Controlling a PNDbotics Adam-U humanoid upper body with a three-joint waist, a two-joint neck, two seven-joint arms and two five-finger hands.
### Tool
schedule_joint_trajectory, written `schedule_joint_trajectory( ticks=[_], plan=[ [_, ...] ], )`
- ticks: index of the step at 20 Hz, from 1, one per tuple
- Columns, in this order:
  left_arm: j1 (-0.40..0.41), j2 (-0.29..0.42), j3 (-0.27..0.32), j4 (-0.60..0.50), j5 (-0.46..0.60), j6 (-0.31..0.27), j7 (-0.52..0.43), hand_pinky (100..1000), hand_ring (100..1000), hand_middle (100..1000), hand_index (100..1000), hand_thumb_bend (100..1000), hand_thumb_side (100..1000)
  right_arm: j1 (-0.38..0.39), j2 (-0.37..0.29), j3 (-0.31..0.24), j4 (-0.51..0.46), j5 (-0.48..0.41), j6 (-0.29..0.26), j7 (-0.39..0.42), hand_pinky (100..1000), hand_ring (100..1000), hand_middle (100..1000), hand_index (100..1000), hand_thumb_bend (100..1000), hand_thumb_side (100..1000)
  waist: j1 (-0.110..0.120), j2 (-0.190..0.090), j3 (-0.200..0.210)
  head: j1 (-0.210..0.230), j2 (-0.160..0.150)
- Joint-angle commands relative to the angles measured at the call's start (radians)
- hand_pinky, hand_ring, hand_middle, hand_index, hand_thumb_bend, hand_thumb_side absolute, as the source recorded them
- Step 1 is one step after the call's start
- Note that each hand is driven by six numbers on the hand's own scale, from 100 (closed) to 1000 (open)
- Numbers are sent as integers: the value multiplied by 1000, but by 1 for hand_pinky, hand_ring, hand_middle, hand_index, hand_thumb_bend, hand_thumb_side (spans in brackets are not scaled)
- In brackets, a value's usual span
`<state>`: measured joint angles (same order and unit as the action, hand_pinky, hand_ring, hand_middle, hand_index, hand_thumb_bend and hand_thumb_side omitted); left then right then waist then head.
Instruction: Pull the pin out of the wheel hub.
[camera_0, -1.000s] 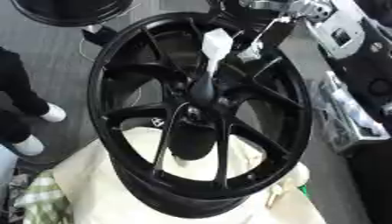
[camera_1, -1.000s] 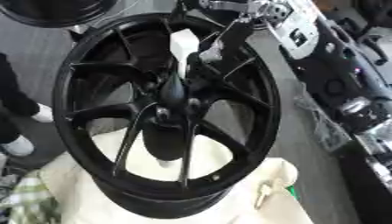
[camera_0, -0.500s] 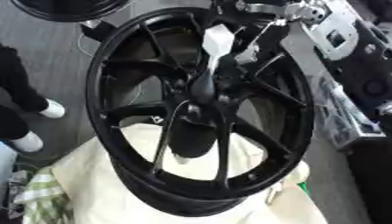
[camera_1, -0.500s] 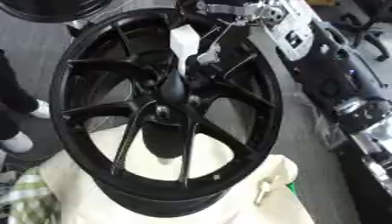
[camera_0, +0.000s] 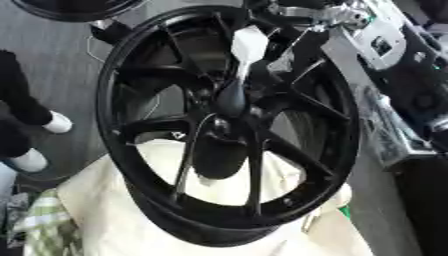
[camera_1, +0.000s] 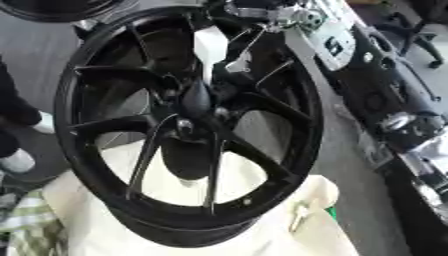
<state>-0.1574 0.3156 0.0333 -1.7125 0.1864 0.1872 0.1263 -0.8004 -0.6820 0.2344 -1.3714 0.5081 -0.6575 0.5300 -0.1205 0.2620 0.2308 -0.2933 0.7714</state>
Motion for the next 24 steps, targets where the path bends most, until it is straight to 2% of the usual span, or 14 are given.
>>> schedule_joint_trajectory(
  ticks=[1,10,17,24],
  plan=[
    [-9,14,3,-10,-7,-1,-3,728,615,608,750,100,949,-15,-28,-17,-2,8,-249,240,769,750,676,793,358,547,6,-13,1,-5,-4],
    [-10,14,0,-8,-9,-1,-8,730,616,609,750,100,951,-18,-31,-21,10,1,-249,228,764,742,660,779,291,505,7,-10,2,-10,-10],
    [-9,13,-2,-7,-11,-1,-11,731,616,609,750,100,950,-19,-38,-22,7,-17,-248,234,763,740,659,778,282,513,8,-13,1,-14,-19],
    [-9,13,-3,-6,-13,0,-13,732,617,609,750,100,954,-17,-37,-26,13,-23,-240,234,758,733,619,749,248,458,8,-11,2,-14,-24]
  ],
)
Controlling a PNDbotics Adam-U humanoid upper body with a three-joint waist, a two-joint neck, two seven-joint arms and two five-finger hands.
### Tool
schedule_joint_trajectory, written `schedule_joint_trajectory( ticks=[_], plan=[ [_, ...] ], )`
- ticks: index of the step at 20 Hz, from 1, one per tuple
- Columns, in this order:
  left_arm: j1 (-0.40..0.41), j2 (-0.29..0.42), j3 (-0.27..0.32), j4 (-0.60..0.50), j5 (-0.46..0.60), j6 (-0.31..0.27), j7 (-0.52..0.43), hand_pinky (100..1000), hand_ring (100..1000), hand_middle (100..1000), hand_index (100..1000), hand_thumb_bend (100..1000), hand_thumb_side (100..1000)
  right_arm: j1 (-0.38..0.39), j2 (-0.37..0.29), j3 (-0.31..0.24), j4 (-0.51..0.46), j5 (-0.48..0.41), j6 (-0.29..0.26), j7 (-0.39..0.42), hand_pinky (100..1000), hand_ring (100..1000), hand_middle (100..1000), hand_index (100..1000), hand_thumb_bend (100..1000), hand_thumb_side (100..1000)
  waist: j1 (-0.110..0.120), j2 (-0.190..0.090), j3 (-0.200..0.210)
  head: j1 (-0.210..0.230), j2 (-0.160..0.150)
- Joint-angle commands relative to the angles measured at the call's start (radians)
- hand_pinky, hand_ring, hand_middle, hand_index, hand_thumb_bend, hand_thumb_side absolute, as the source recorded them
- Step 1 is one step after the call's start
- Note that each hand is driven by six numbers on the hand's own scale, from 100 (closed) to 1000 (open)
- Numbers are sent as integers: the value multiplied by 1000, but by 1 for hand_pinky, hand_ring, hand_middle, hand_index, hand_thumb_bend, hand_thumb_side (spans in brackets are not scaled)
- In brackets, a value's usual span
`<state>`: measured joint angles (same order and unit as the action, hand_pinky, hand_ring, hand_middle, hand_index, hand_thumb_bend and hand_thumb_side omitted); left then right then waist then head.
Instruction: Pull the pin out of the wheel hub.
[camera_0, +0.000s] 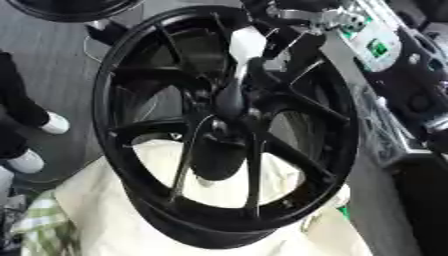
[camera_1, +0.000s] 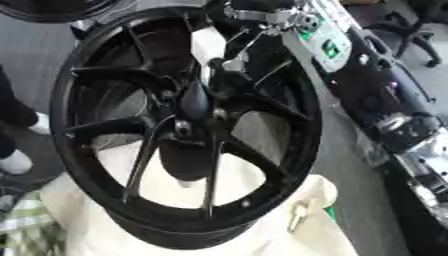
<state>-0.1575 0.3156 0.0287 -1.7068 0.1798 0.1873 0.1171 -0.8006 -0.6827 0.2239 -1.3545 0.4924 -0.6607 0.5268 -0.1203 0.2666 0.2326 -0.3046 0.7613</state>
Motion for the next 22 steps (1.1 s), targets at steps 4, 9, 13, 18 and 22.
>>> schedule_joint_trajectory(
  ticks=[4,9,13,18,22],
  plan=[
    [-10,13,1,-11,-7,0,-4,733,618,609,750,100,954,-16,-36,-15,1,-20,-231,235,749,726,587,720,216,422,7,-15,1,-4,-14],
    [-10,13,0,-11,-8,1,-5,733,618,609,749,100,956,-16,-37,-14,2,-41,-225,237,740,716,558,693,201,376,7,-15,2,-5,-14],
    [-10,12,0,-11,-7,1,-5,734,618,609,750,100,956,-16,-37,-17,3,-55,-219,234,723,692,522,659,183,333,7,-15,3,-7,-14],
    [-11,12,0,-11,-8,2,-4,734,618,609,750,100,956,-16,-37,-16,7,-74,-194,219,723,685,495,628,111,277,6,-13,3,-12,-11],
    [-12,12,-1,-12,-8,2,-4,734,618,609,750,100,958,-17,-39,-15,10,-92,-186,219,719,677,481,614,100,258,5,-14,4,-16,-10]
  ],
)
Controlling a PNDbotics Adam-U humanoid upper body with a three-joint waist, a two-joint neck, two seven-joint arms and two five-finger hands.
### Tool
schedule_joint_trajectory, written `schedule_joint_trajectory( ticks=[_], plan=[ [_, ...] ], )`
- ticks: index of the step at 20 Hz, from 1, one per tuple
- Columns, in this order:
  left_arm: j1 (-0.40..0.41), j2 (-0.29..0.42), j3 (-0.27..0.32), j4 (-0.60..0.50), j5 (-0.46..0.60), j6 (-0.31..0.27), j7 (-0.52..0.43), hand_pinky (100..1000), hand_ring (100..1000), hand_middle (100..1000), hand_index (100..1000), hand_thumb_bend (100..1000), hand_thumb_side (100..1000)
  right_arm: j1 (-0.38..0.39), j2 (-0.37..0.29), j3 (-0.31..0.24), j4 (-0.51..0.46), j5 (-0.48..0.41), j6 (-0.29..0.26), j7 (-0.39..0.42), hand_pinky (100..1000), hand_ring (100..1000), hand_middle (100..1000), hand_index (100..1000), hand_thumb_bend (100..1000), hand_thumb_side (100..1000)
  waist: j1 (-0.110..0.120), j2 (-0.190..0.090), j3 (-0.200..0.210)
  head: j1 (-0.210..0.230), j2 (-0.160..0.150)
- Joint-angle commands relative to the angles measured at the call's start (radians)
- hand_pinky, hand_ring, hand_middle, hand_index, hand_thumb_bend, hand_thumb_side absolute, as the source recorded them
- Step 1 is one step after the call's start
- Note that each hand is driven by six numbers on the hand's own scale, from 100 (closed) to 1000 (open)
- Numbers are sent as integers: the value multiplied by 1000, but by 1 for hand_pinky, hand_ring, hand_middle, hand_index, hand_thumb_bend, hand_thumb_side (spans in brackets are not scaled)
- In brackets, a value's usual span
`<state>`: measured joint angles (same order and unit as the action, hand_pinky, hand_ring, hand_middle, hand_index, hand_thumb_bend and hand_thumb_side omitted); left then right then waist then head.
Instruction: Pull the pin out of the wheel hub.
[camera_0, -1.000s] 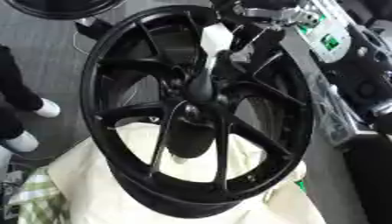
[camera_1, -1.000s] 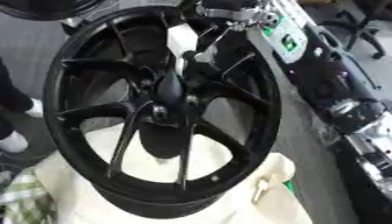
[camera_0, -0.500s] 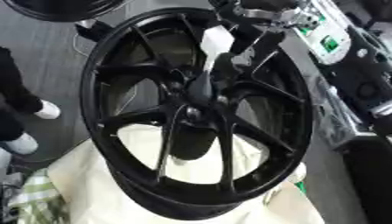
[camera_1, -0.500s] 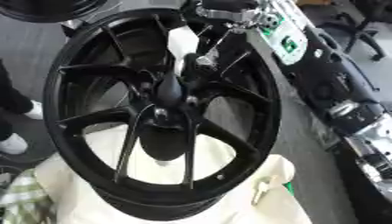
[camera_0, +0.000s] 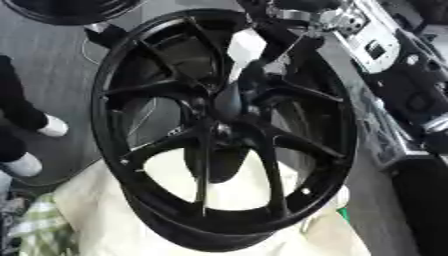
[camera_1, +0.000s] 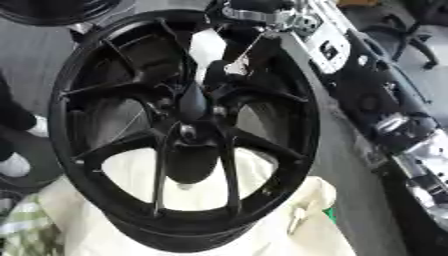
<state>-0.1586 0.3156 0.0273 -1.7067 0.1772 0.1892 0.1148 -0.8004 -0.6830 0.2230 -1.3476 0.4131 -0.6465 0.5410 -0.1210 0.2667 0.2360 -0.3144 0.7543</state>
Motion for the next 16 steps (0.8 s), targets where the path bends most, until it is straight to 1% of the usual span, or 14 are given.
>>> schedule_joint_trajectory(
  ticks=[1,16],
  plan=[
    [-11,12,0,-12,-5,1,-2,734,618,609,750,100,958,-19,-41,-13,3,-19,-200,206,718,675,478,611,100,259,4,-14,2,-7,-3],
    [-10,12,-2,-12,-9,4,-5,736,615,609,750,100,962,-36,-86,-20,10,-106,-198,257,710,654,437,563,100,269,-8,-21,12,-24,-4]
  ],
)
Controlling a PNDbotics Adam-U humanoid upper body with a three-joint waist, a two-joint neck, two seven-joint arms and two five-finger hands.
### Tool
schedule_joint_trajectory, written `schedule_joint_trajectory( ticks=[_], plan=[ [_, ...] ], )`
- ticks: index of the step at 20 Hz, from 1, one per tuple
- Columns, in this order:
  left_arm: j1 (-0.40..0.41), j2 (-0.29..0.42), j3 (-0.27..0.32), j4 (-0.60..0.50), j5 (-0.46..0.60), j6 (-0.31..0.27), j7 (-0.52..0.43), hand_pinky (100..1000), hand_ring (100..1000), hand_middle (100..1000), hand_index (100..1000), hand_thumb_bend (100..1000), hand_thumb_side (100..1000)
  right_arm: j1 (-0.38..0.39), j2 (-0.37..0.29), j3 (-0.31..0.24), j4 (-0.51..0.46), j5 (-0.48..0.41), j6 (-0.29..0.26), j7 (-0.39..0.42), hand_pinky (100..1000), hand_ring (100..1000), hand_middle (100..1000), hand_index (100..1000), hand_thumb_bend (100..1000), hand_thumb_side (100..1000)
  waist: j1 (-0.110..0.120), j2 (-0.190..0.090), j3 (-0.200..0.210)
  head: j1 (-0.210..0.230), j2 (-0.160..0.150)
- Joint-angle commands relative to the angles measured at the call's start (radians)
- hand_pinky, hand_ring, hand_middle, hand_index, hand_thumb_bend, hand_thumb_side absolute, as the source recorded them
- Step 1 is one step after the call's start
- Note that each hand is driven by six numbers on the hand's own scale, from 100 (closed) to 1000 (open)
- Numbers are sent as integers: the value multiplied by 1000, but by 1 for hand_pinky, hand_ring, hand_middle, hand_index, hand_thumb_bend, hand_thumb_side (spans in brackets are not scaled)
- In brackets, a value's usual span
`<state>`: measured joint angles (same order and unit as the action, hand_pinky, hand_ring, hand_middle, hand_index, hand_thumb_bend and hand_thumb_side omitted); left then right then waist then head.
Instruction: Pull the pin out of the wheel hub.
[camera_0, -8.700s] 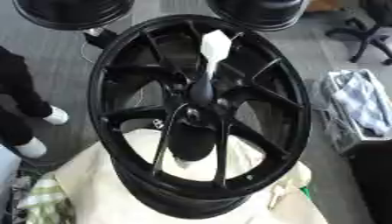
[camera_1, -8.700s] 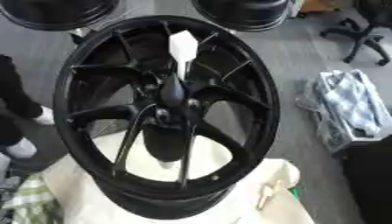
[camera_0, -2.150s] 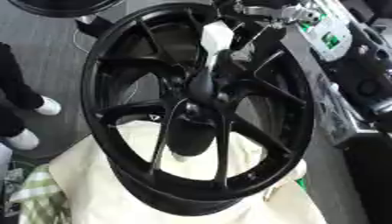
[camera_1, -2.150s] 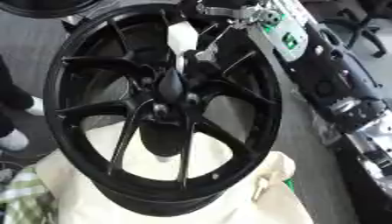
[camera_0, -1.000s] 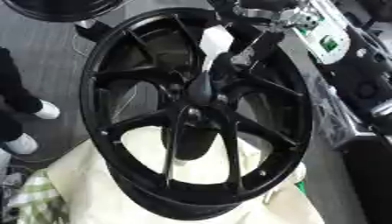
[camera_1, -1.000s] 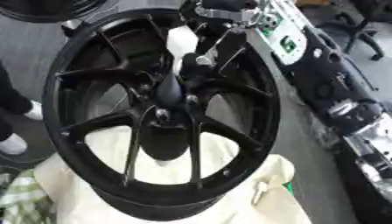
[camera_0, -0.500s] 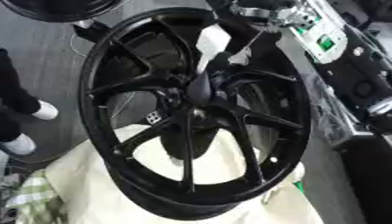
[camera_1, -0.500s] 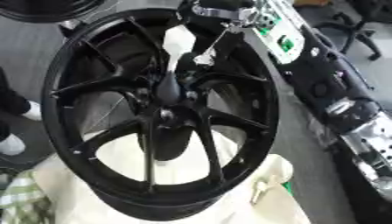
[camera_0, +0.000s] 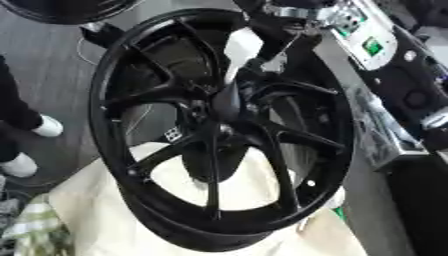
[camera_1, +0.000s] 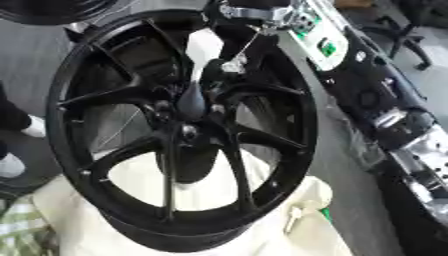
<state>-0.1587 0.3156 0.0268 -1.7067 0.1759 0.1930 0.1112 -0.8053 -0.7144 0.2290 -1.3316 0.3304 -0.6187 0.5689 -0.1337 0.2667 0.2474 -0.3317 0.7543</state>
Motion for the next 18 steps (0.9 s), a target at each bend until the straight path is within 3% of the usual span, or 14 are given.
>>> schedule_joint_trajectory(
  ticks=[1,11,18],
  plan=[
    [-10,12,-1,-12,-8,1,-1,736,614,609,750,100,962,-32,-58,-28,-7,-29,-224,230,710,653,432,559,100,270,4,-21,1,-7,-4],
    [-6,15,1,-11,-9,2,0,737,612,609,750,100,963,-31,-97,-46,-28,-86,-209,225,704,648,414,540,100,259,0,-25,-1,-9,-1],
    [-2,16,2,-10,-8,2,1,737,610,608,751,100,964,-9,-163,-100,-111,-257,-145,205,690,649,416,541,100,184,1,-28,-9,3,-1]
  ],
)
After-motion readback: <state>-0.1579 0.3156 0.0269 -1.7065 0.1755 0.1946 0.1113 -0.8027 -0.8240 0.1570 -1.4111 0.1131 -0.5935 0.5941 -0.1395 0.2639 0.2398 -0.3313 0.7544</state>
